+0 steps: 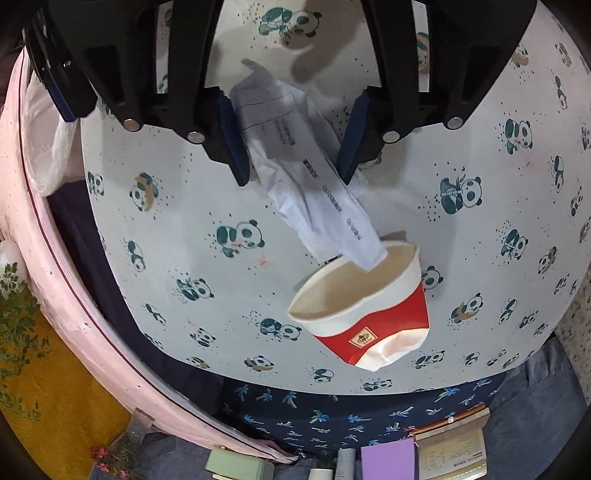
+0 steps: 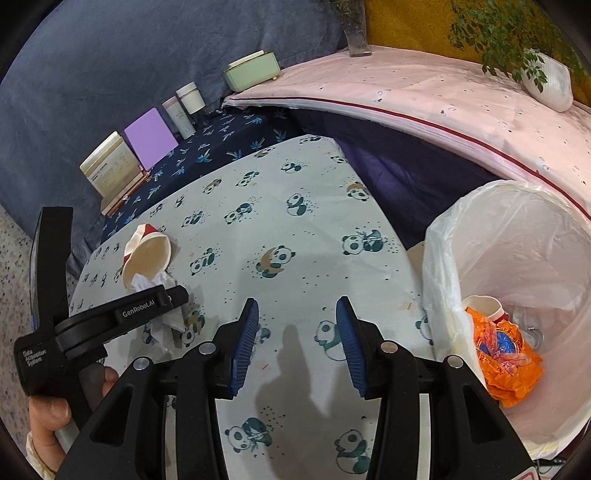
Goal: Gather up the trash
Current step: 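Move both tools back over the table toward the white paper and cup, then grasp the white paper with the left tool while the right tool grasps the red-and-white cup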
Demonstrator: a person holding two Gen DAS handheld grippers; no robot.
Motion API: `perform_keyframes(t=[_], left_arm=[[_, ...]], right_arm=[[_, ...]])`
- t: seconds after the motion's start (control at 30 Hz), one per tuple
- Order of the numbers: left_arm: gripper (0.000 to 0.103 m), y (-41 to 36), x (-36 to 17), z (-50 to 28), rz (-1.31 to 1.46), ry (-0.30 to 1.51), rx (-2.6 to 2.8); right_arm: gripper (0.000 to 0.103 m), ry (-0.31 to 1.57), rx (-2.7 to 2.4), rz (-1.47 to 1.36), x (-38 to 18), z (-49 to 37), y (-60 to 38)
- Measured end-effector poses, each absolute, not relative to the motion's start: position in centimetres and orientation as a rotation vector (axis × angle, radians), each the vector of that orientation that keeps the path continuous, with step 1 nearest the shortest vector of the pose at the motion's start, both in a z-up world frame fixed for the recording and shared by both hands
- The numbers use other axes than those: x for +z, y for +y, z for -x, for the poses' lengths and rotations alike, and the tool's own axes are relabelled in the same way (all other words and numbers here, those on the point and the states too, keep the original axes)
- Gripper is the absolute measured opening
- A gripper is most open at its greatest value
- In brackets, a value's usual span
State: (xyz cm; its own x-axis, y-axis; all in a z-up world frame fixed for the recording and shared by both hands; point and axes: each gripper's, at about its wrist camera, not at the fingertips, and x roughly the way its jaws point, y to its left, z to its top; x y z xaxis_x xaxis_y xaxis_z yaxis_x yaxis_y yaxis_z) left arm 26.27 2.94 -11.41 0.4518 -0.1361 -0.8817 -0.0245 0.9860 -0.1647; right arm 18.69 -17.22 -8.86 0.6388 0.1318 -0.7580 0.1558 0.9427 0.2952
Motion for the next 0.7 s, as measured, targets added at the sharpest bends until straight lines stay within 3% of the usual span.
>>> perform_keyframes(t=[0.13, 0.7], left_arm=[[0.032, 3.5, -11.3, -25.2, 0.172, 1.109, -0.098], [0.031, 10.9, -9.1, -22.2, 0.259, 1.070, -0.072]], right_arm=[[0.043, 0.877, 0.002, -0.336, -8.2, -18.5, -15.9], [0.043, 0.877, 0.095, -0.266, -6.4, -19.2, -8.8]])
